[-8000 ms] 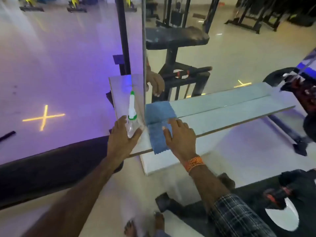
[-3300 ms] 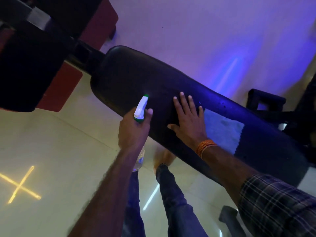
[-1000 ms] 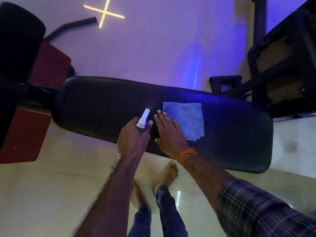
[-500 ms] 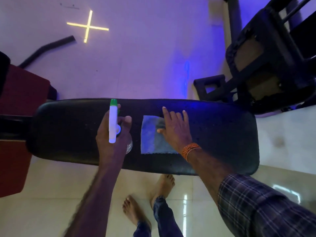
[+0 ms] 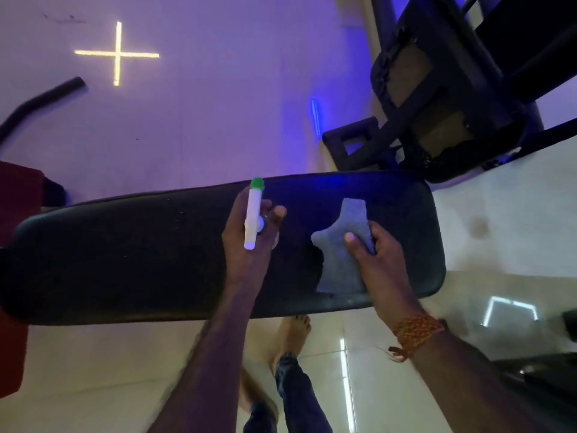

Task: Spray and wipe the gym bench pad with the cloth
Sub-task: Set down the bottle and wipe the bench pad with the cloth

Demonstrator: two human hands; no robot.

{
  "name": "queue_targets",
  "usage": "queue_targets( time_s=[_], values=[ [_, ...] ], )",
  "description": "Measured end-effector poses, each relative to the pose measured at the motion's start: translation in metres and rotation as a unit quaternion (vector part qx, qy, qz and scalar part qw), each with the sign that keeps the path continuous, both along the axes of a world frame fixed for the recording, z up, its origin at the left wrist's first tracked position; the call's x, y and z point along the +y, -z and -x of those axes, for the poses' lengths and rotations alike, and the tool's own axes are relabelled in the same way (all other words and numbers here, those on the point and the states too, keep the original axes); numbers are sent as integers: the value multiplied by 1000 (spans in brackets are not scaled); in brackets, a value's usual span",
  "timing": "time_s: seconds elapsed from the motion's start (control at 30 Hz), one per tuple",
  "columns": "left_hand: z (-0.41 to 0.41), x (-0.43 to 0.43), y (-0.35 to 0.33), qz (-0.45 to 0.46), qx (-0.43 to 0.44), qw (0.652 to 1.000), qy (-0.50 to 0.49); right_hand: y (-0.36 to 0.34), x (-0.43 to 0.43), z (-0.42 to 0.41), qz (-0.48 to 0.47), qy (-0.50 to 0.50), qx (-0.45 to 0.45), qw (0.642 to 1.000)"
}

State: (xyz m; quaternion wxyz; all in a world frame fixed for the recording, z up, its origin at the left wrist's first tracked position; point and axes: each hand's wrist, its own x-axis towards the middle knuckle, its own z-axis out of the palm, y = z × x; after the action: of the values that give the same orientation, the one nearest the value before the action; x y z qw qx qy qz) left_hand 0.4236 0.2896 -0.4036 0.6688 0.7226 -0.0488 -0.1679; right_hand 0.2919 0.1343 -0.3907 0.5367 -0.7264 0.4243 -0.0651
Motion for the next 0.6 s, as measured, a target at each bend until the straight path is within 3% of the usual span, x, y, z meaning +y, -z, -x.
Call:
queue_targets(
  time_s=[0.23,0.33,0.47,0.53,0.6],
  values=[
    [5,4,1,-63,3,998,-1,-15,15,29,-100,18,-50,994],
    [8,17,1,-136,15,990,21,-21,26,33,-139,16,-50,989],
    [34,50,5,-198,11,980,-30,-31,48,37,-179,-4,-64,982],
    [45,70,7,-175,85,979,-61,-36,64,36,-227,-20,-78,971],
    [52,90,5,-87,262,960,-48,-41,86,31,-302,-24,-92,949]
  ],
)
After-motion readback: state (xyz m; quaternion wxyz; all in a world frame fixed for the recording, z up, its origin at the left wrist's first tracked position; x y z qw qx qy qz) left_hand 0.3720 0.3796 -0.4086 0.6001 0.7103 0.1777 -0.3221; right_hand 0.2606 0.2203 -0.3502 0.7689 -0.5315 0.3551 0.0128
